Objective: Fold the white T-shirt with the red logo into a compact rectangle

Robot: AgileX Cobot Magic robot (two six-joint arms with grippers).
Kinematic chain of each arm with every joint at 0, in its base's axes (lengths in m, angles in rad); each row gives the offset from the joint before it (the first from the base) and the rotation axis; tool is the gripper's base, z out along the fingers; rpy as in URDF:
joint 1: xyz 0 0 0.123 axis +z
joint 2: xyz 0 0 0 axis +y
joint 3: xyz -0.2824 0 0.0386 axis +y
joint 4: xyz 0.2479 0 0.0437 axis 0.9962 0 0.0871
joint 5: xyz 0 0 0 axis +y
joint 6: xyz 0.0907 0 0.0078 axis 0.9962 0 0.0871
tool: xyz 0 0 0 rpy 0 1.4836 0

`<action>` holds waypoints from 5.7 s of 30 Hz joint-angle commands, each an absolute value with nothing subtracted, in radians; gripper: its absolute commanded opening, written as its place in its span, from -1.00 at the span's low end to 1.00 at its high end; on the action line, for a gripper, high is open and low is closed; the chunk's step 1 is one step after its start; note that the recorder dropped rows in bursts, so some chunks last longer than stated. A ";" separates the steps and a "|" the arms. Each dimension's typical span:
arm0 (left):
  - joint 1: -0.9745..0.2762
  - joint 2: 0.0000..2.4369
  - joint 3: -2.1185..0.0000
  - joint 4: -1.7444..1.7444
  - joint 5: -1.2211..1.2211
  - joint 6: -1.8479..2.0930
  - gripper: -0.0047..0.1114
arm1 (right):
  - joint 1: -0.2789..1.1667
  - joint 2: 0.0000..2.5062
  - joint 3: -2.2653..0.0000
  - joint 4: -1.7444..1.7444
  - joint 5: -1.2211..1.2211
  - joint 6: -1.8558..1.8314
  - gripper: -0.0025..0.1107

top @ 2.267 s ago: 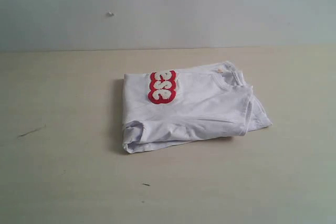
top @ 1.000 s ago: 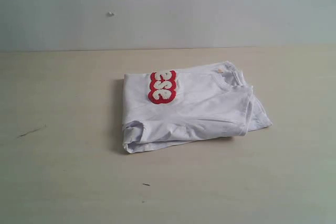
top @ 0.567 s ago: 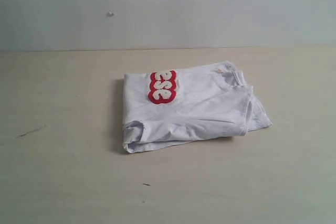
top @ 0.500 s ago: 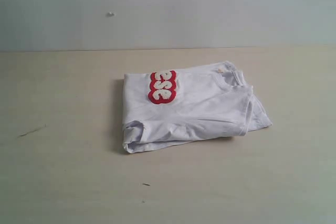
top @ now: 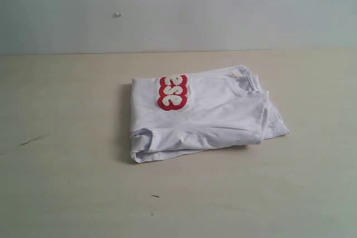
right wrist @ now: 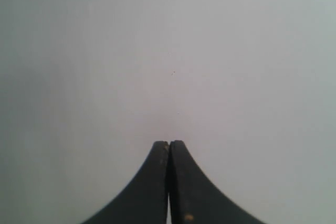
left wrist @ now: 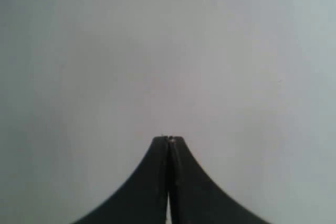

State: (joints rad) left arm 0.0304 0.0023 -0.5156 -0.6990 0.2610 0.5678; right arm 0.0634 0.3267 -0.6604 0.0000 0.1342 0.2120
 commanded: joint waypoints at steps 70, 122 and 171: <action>0.038 0.000 0.000 0.091 -0.056 0.650 -0.92 | 0.064 0.323 -0.656 0.000 0.137 0.211 -0.96; 0.040 0.000 0.000 0.083 0.356 -0.145 -0.92 | 0.064 0.323 -0.656 0.000 0.137 0.211 -0.96; 0.040 0.000 0.000 0.092 0.356 -0.143 -0.92 | 0.064 0.323 -0.656 0.000 0.140 0.207 -0.96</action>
